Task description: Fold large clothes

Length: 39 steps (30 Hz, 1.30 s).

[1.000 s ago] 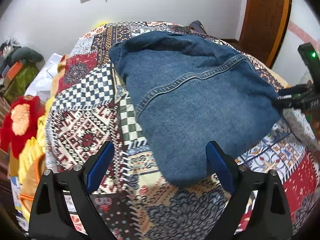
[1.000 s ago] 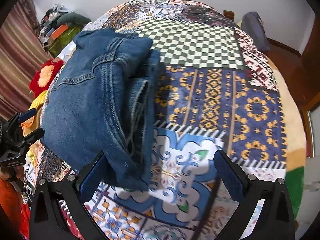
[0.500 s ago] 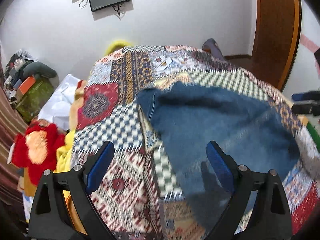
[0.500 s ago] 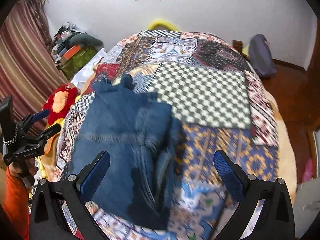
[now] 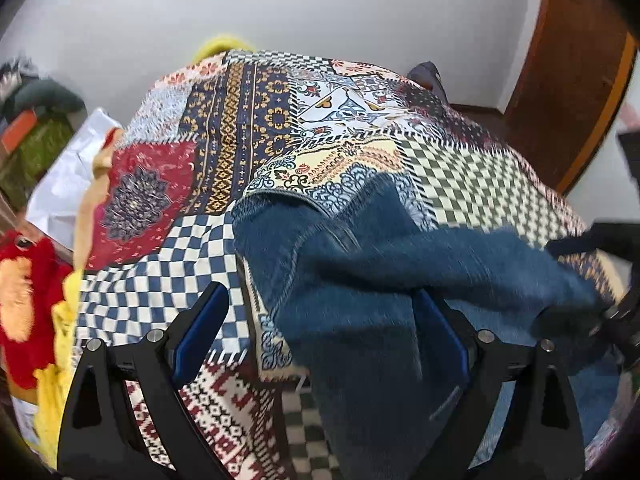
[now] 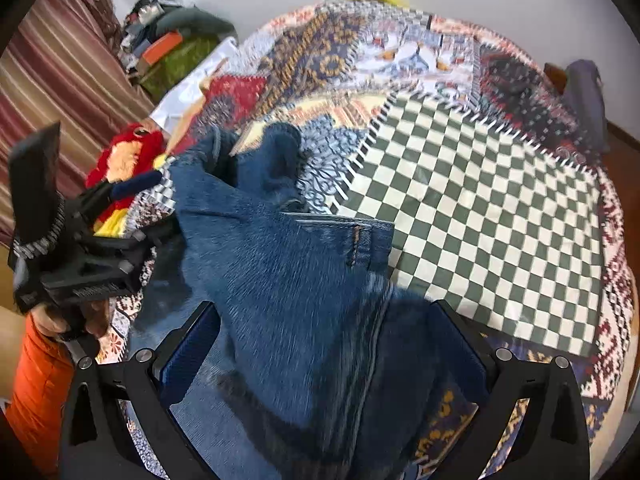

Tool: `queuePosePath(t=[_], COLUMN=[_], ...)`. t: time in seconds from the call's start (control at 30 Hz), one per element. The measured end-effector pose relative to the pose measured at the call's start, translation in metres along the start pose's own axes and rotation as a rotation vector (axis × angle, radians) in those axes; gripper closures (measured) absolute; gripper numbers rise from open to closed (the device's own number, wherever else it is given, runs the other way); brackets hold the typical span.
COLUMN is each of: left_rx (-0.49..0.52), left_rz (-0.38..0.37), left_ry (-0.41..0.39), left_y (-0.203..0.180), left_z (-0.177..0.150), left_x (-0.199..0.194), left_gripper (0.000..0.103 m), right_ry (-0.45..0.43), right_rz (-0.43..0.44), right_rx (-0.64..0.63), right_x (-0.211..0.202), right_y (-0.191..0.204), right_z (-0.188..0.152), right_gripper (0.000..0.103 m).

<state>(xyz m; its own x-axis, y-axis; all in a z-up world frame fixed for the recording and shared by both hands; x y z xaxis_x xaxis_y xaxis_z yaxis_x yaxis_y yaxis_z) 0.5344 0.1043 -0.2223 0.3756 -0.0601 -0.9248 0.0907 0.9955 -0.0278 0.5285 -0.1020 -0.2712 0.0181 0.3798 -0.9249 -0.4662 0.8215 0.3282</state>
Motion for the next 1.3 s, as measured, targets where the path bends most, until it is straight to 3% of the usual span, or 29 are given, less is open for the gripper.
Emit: queuePosePath(t=[0.23, 0.37, 0.53, 0.7, 0.9, 1.0, 1.1, 1.3], left_rx=[-0.018, -0.066, -0.122, -0.093, -0.099, -0.125, -0.149, -0.242], left_rz=[0.015, 0.096, 0.039, -0.01, -0.2, -0.326, -0.367, -0.457], left_ry=[0.001, -0.027, -0.065, -0.064, 0.025, 0.106, 0.18, 0.214], left_y=[0.016, 0.038, 0.06, 0.048, 0.017, 0.003, -0.005, -0.007], left_z=[0.01, 0.007, -0.011, -0.047, -0.094, -0.109, -0.111, -0.097], left_x=[-0.004, -0.021, -0.053, -0.071, -0.058, -0.038, -0.014, 0.012], left_gripper=[0.008, 0.008, 0.008, 0.008, 0.008, 0.008, 0.008, 0.008], right_ry=[0.031, 0.0, -0.087, -0.148, -0.112, -0.012, 0.064, 0.11], right_rz=[0.045, -0.043, -0.16, -0.177, -0.045, 0.045, 0.097, 0.218], right_rx=[0.073, 0.079, 0.034, -0.01, 0.046, 0.094, 0.116, 0.122], right_x=[0.006, -0.015, -0.054, -0.079, -0.059, -0.029, -0.002, 0.025], right_y=[-0.03, -0.039, -0.036, -0.026, -0.025, -0.033, -0.038, -0.037], right_z=[0.002, -0.011, -0.035, -0.064, -0.094, -0.102, -0.101, -0.085], right_gripper=[0.0, 0.0, 0.0, 0.0, 0.0, 0.0, 0.0, 0.0])
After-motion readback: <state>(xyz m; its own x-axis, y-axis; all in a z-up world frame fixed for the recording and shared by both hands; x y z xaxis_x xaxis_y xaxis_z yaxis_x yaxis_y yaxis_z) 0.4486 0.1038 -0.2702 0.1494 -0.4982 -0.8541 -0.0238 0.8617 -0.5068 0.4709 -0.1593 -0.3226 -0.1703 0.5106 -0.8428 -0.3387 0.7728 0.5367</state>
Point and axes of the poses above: each gripper's, at about its wrist camera, not at the fingertips, and x roughly the way its jaws point, y to its left, z to its top, the point moved 5 cm from there along x, roughly the way its jaws point, and after that the axes turned 14 degrees about y, right-handed, at the moved point
